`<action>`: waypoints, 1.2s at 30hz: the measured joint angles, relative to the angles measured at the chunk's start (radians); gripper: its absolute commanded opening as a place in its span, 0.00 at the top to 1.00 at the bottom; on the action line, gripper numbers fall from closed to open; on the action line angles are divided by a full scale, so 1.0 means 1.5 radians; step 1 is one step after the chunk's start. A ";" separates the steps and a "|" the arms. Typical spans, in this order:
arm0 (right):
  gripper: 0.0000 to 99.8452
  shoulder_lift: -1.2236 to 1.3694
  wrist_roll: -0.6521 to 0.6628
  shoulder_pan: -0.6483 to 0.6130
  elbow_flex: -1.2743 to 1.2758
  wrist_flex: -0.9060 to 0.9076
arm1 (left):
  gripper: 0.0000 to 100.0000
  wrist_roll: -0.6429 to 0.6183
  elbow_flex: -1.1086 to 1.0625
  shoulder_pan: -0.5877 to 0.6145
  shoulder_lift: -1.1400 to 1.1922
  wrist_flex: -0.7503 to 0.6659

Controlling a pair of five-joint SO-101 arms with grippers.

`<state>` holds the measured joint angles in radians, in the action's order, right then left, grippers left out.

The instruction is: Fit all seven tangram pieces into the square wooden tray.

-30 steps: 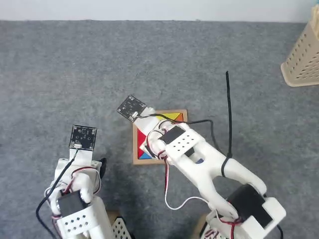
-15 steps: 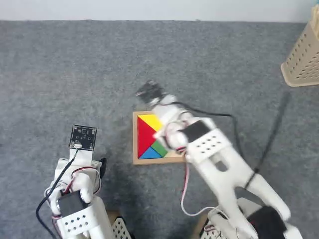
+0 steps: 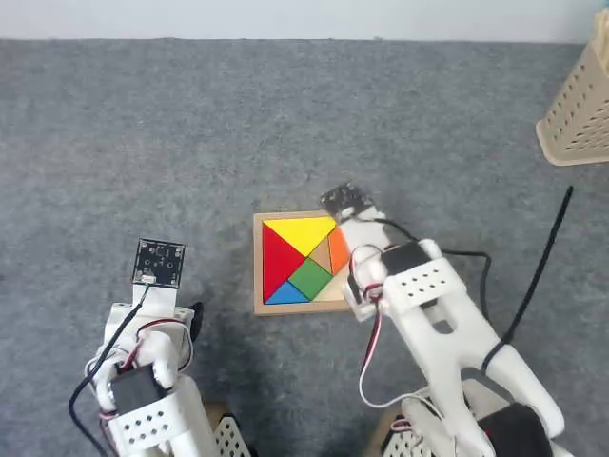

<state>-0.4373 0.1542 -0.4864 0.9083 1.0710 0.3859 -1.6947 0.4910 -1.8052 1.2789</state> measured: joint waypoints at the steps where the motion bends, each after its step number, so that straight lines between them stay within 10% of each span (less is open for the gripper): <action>1: 0.84 0.000 0.000 -0.001 0.005 0.000 | 0.72 0.000 0.000 0.000 0.000 0.000; 36: 0.84 0.202 0.036 0.242 -0.095 -0.099 | 0.72 0.000 0.000 0.000 0.000 0.000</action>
<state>-0.1350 0.2079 -0.1227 0.7656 0.9221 0.3859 -1.6947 0.4910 -1.8052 1.2789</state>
